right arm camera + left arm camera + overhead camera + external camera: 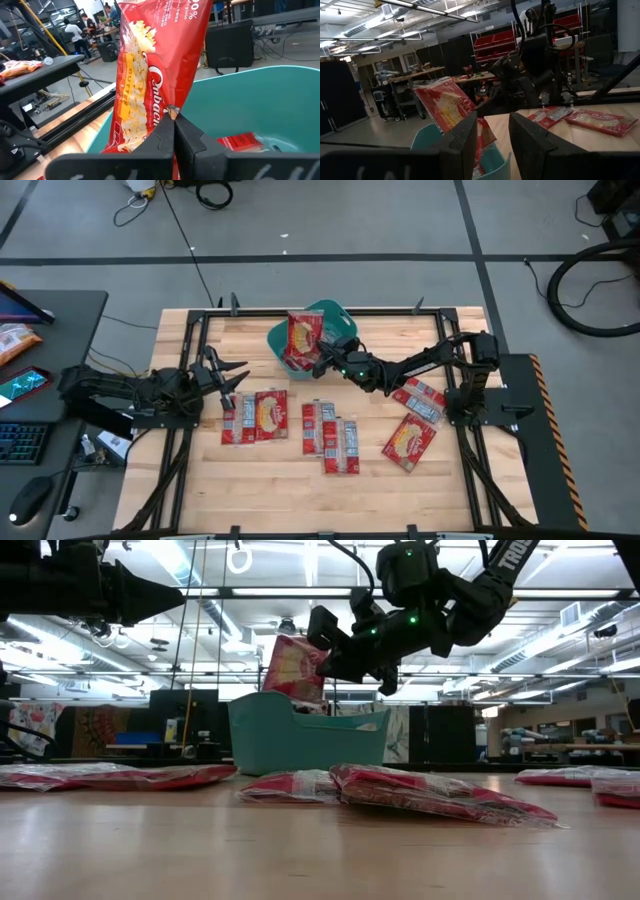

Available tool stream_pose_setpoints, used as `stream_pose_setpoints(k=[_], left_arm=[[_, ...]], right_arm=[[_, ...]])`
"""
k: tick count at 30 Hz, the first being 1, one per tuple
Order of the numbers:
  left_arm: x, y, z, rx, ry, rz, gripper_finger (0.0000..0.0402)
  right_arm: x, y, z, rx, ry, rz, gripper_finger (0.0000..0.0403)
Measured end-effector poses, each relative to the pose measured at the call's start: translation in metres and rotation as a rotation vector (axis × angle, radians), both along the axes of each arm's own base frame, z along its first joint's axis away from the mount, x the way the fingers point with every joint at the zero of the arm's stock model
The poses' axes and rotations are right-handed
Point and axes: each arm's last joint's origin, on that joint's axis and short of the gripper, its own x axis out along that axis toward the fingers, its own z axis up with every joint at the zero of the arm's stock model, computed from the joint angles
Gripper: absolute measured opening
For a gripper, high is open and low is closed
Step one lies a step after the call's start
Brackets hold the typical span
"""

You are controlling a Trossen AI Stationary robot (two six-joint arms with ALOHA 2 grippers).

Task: Sort popcorn bags into baskets
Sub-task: Put the popcorn bag into the blue bin

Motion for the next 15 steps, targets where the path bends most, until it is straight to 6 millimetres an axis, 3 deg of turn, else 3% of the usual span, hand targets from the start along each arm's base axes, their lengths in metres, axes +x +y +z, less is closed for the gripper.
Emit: stream_pose_setpoints(k=[15], left_arm=[[0.0000, 0.0000, 0.0000, 0.000, 0.000, 0.000, 0.0119]], right_arm=[[-0.0015, -0.0008, -0.0039, 0.021, 0.025, -0.043, 0.0004]])
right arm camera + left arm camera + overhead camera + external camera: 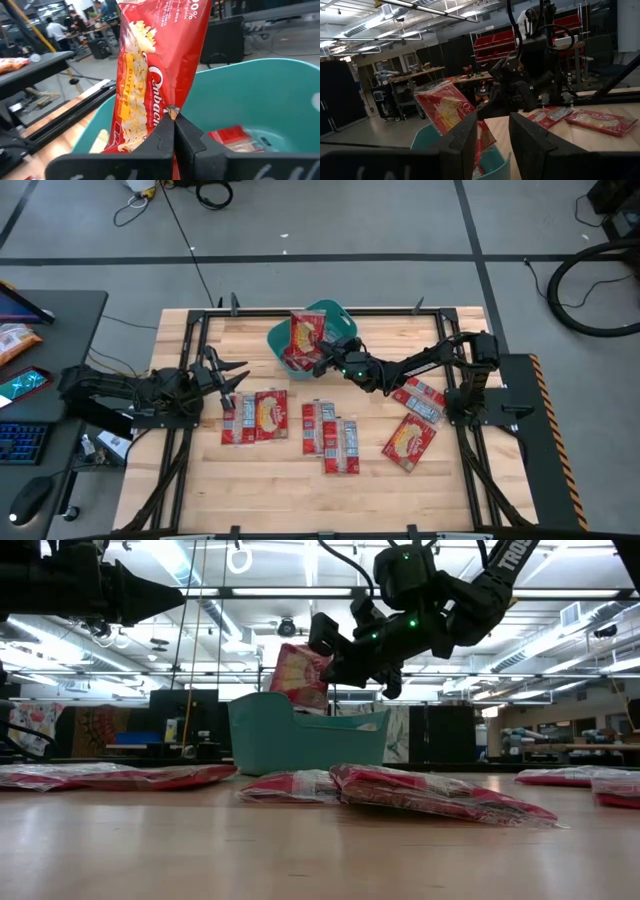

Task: Sort popcorn bags into baskets
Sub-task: Put the popcorn bag into the blue bin

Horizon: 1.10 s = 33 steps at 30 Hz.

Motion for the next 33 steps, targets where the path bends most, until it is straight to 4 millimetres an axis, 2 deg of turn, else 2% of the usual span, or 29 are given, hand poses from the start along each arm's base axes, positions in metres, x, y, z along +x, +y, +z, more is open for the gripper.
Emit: stream_pose_setpoints(k=[33], left_arm=[[0.0000, 0.0000, 0.0000, 0.000, 0.000, 0.000, 0.0119]], right_arm=[[-0.0009, -0.0005, -0.0010, -0.005, 0.013, -0.034, 0.0005]])
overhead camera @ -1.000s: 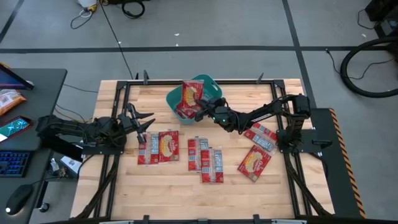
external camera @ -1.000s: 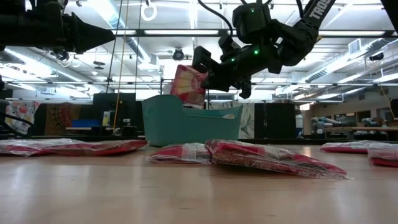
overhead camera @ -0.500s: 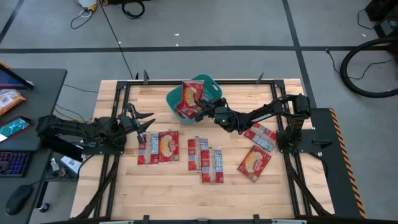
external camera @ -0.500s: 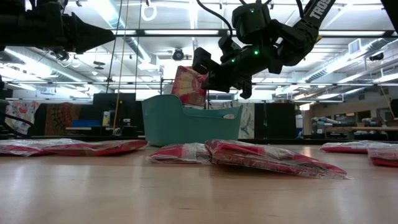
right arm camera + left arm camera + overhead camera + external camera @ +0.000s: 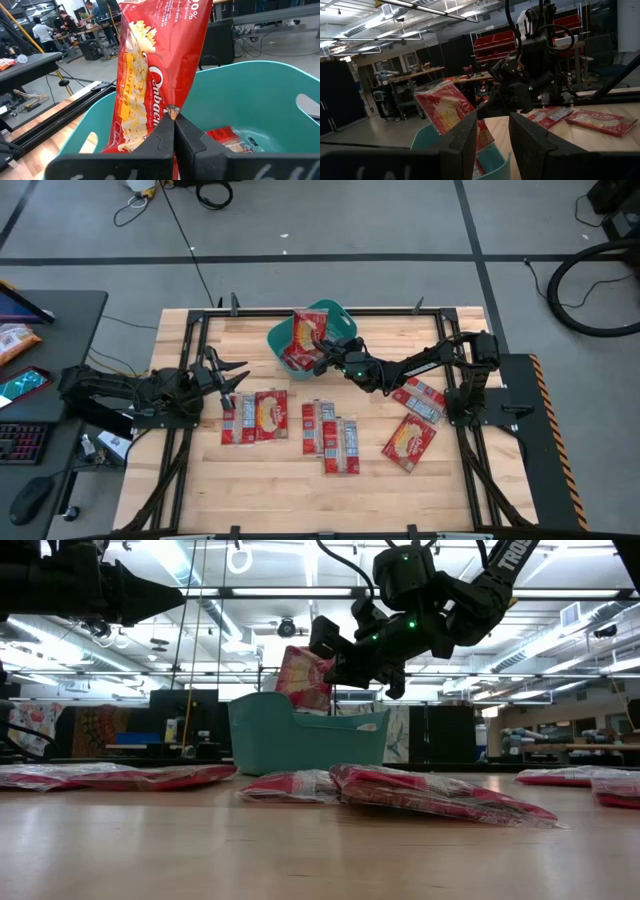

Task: Sort popcorn bags into baskets
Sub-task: Put the popcorn bag into the blue bin

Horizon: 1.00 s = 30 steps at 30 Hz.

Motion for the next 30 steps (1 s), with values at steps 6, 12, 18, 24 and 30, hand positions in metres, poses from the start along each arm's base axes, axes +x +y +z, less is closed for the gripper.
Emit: stream_pose_setpoints(k=[6, 12, 18, 24, 30], left_arm=[[0.0000, 0.0000, 0.0000, 0.001, 0.000, 0.000, 0.0119], [0.0000, 0.0000, 0.0001, 0.001, 0.000, 0.001, 0.0119], [0.0000, 0.0000, 0.0001, 0.000, -0.001, 0.000, 0.0119], [0.0000, 0.0000, 0.0001, 0.000, -0.001, 0.000, 0.0119], [0.0000, 0.0000, 0.0000, 0.000, 0.000, 0.001, 0.0119]], right_arm=[[0.0002, 0.0009, 0.0007, 0.003, -0.012, -0.001, 0.0005], [-0.0001, 0.0007, 0.0007, 0.016, -0.030, -0.015, 0.0005], [-0.0002, -0.0030, 0.0006, 0.041, -0.054, -0.008, 0.0014], [-0.0006, -0.0063, -0.0027, 0.061, -0.029, 0.017, 0.0059], [-0.0009, -0.0077, -0.0004, -0.003, 0.033, 0.039, 0.0103]])
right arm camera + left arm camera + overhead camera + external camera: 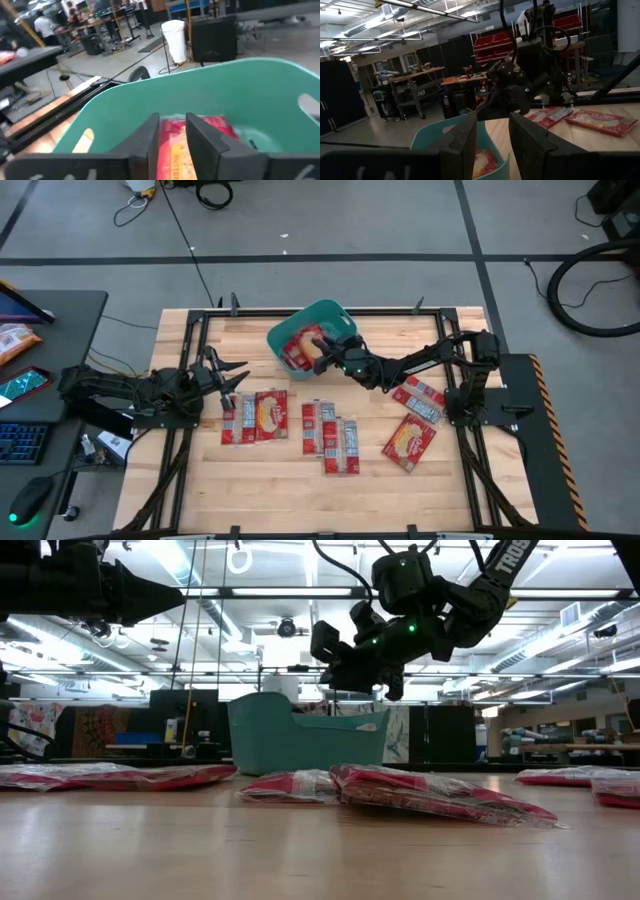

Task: Sort popcorn bags into baskets
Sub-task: Put the popcorn bag into the blue bin

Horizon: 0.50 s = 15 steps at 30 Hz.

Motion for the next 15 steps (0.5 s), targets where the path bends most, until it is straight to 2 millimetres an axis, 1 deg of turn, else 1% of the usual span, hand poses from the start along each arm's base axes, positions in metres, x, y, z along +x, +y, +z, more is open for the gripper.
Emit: stream_pose_setpoints(k=[3, 6, 10, 12, 15], left_arm=[[0.000, 0.000, 0.000, 0.000, 0.003, 0.000, 0.0119], [0.000, 0.000, -0.001, 0.001, 0.009, 0.000, 0.0119], [0.000, 0.000, -0.001, 0.000, 0.009, 0.000, 0.0119], [0.000, 0.000, -0.001, 0.001, 0.008, 0.000, 0.0119], [0.000, 0.000, -0.001, 0.000, 0.007, 0.000, 0.0119]], right_arm=[[0.004, 0.007, 0.007, -0.041, 0.028, 0.109, 0.0110], [0.010, 0.019, 0.011, -0.064, 0.073, 0.249, 0.0108], [0.015, 0.039, 0.012, -0.067, 0.191, 0.407, 0.0107], [0.016, 0.051, 0.010, -0.061, 0.268, 0.464, 0.0107], [0.016, 0.067, 0.011, -0.058, 0.339, 0.537, 0.0107]])
